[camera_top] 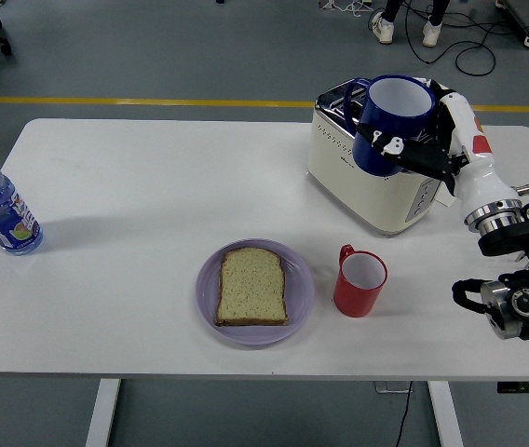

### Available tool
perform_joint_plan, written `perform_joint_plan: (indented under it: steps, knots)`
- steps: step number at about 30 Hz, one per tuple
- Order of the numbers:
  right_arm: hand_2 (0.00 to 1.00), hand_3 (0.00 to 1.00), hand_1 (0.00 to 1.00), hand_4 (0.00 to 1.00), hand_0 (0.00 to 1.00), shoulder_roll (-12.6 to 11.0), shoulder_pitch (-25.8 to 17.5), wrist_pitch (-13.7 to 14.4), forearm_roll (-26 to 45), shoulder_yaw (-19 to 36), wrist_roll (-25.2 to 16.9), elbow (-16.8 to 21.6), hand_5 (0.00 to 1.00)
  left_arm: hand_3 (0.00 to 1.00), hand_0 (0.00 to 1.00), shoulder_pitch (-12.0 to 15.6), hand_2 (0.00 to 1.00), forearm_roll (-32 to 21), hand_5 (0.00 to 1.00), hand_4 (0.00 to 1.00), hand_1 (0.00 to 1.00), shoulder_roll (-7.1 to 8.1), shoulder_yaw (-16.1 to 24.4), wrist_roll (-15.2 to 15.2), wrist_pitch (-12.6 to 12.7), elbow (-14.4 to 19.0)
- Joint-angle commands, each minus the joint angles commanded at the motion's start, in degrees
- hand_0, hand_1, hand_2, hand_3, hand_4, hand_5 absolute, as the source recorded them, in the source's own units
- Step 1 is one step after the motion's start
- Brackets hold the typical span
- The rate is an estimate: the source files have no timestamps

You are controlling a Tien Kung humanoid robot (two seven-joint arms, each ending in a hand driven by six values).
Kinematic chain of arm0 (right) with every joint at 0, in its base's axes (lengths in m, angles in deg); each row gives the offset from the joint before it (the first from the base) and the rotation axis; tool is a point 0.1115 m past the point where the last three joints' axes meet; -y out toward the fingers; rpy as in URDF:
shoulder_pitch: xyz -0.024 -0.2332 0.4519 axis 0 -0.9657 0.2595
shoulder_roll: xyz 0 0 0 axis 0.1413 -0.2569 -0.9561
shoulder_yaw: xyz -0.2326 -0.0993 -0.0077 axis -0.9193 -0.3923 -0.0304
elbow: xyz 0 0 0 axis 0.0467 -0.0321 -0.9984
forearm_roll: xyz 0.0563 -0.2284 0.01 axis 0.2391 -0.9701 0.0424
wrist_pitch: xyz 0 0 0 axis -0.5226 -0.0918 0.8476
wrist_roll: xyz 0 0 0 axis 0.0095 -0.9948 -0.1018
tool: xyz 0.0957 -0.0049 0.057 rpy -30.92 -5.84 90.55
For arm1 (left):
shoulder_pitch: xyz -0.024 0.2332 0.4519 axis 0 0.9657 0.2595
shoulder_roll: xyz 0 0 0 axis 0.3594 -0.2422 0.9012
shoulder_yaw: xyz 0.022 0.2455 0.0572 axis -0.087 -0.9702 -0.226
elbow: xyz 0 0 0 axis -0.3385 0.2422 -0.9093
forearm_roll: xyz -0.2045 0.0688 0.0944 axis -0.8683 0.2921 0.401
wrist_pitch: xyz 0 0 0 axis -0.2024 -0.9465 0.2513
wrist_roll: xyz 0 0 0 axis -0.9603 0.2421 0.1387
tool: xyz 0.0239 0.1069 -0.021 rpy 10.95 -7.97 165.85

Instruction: Pick up the cup,pour liquid into bread,place the cup on the desk

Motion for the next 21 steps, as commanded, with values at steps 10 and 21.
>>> perform_joint_plan:
  steps: [10,21]
  knots:
    - [0.587,0.553,0.457,0.675,0.458,0.0,-5.5,0.0,2.2,6.8,-7.7,-4.3,0.002,0.502,0.632,-0.6,0.650,0.4,0.857,0.237,0.637,0.06,0.6,0.0,0.0,0.0]
    - [0.589,0.553,0.457,0.669,0.476,0.7,-11.6,0.0,14.0,9.2,-27.8,-13.1,0.002,0.502,0.631,-1.0,0.649,0.8,0.856,0.238,0.637,0.07,0.9,0.0,0.1,0.0]
